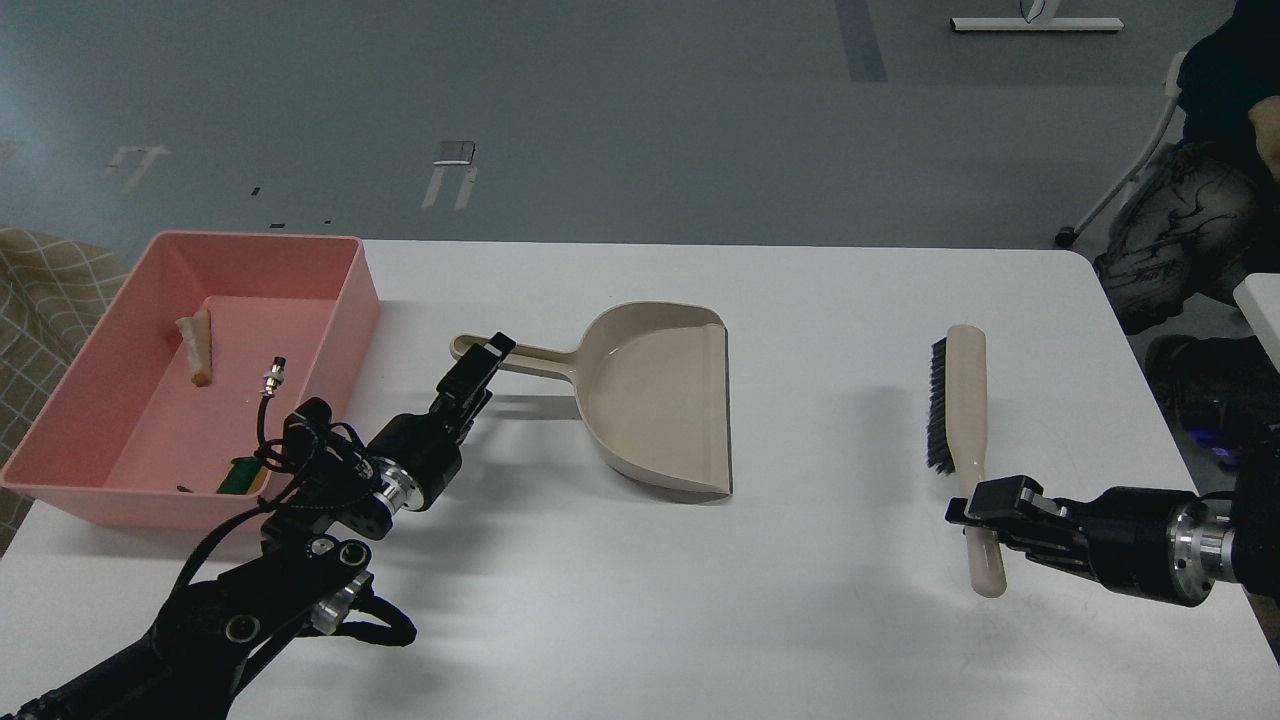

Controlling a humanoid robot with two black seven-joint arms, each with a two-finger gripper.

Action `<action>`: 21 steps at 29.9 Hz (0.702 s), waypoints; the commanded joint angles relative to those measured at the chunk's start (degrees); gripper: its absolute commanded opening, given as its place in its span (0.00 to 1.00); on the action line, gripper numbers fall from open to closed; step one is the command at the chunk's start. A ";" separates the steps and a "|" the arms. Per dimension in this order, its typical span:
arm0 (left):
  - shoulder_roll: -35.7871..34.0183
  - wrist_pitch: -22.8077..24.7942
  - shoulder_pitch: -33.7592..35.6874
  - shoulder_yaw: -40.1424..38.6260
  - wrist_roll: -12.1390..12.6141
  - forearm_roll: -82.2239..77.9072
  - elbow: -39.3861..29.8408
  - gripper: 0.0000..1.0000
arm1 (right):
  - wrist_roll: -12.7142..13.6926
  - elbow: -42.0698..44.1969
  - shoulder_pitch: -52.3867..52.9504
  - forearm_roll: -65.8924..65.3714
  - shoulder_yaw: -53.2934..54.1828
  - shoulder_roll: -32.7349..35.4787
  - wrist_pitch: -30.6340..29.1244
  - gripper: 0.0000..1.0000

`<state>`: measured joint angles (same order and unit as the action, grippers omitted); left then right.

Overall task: Sweep and dump garbage into bin
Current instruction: 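Release the brush from the right gripper and the dustpan from the left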

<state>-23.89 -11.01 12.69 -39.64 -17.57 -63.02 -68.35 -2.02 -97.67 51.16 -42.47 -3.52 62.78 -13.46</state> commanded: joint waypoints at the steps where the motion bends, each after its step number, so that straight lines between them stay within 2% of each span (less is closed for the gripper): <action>1: -1.94 0.55 -1.26 -0.09 -0.27 0.00 -2.22 0.97 | 0.09 0.20 -0.79 -0.07 -0.26 -0.47 -0.08 0.00; 8: -3.88 0.55 -2.66 -0.27 -1.68 0.09 -3.89 0.97 | 0.53 0.55 -2.12 0.10 -0.26 1.64 -0.25 0.00; 20: -7.22 0.64 -3.99 -0.71 -4.23 0.36 -6.44 0.97 | 0.53 1.78 -2.38 0.02 -0.35 1.03 -2.10 0.00; 21: -7.22 0.64 -3.99 -0.88 -4.23 0.44 -6.44 0.97 | 0.53 1.96 -2.38 0.02 -0.26 1.03 -2.01 0.05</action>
<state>-30.72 -10.37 8.73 -40.30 -21.56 -62.76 -74.70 -1.48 -96.29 48.83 -42.43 -3.94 63.92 -15.53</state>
